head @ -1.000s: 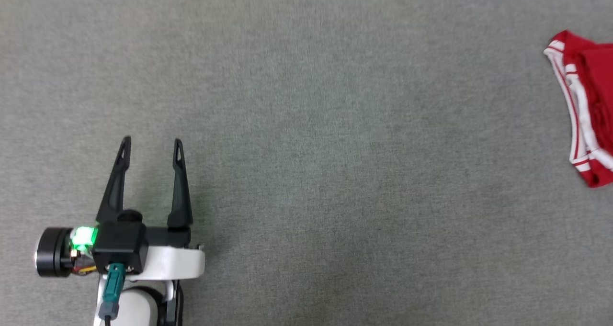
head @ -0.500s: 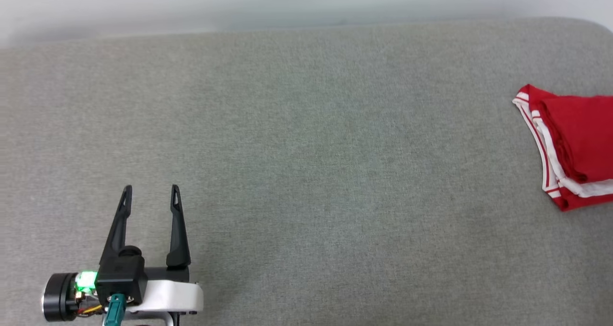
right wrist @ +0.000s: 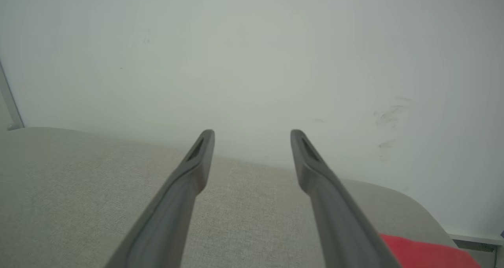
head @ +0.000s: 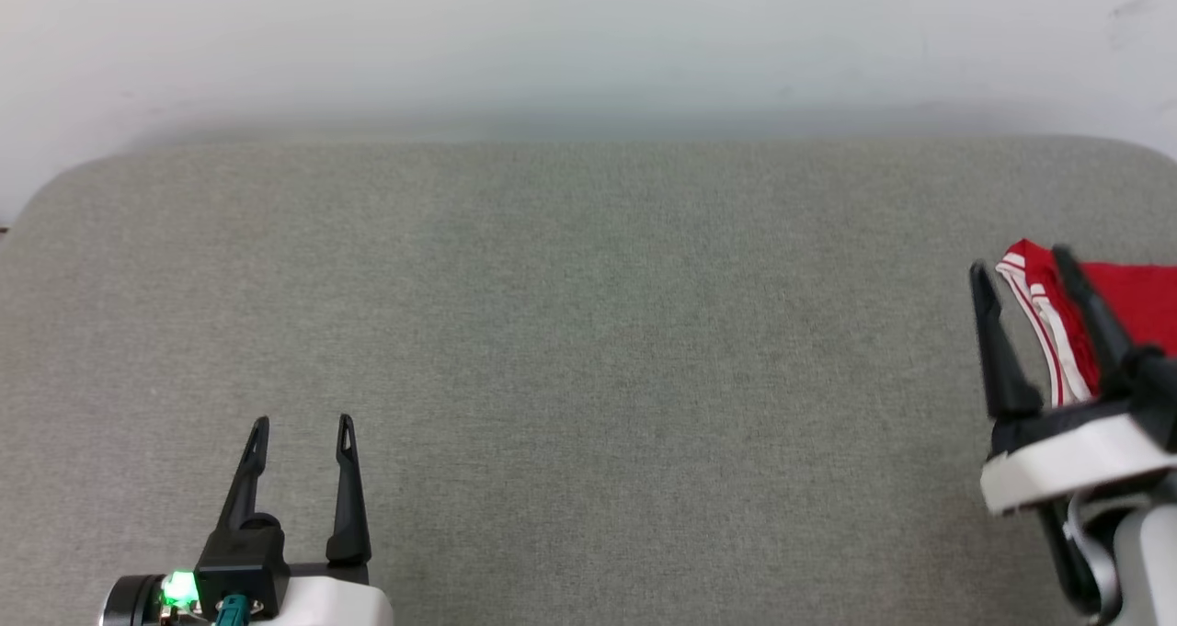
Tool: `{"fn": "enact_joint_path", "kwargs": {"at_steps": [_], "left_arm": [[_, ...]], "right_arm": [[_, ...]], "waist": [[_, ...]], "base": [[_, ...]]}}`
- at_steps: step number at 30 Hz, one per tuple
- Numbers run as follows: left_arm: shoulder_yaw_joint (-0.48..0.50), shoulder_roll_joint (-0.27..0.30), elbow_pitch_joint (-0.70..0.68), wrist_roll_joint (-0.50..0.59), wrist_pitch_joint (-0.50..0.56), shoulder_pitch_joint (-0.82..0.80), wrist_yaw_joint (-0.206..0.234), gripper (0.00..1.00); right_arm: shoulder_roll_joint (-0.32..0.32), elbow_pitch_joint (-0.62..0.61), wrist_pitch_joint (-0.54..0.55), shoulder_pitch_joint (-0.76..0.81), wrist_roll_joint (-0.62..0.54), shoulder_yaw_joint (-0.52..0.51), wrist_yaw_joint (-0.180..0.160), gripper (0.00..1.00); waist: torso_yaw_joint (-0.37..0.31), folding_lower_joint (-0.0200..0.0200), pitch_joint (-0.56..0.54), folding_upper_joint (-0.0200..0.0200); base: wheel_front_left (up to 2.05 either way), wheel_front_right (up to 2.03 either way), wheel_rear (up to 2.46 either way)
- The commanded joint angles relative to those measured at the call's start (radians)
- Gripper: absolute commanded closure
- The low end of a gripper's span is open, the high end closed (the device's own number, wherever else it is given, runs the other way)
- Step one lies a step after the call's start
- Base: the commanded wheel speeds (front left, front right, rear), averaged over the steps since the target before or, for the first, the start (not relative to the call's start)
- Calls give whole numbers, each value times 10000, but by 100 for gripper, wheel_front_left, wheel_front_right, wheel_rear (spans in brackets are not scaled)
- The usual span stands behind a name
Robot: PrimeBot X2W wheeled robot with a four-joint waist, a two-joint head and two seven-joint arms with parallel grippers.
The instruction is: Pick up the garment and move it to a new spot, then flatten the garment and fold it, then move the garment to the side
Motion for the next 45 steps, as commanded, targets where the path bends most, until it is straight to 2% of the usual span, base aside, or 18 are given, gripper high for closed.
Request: {"fn": "enact_joint_path", "kwargs": {"at_steps": [1, 16, 32, 33, 37, 45], "left_arm": [[20, -37, 63, -2, -20, 104, -56, 0], [102, -211, 614, -92, -20, 690, -521, 0], [183, -332, 776, -40, -20, 795, -855, 0], [136, -303, 811, -53, 2, 795, -844, 100], [103, -339, 1075, -147, 48, 829, -855, 100], [301, -391, 1265, -1851, 475, 509, -1063, 100]], "right_arm": [[100, -31, -40, 313, 73, -10, -16, 0], [1159, -769, -61, 2735, -44, -312, -16, 0], [1550, -1090, -39, 3425, -354, -366, -14, 0], [1517, -1004, 2, 3327, -273, -352, 0, 100], [1527, -760, 18, 3363, -157, -326, 2, 100], [1471, -507, 262, 3107, 1567, -310, 1, 100]], "waist": [[119, 2, -237, 0], [222, 2, -973, 0], [304, 2, -1091, 0], [304, 2, -1094, 0], [304, 2, -1094, 0], [297, 2, -1083, 0]], "base": [[0, 0, 0], [0, 0, 0], [0, 0, 0], [0, 0, 0], [0, 0, 0], [0, 0, 0]]}}
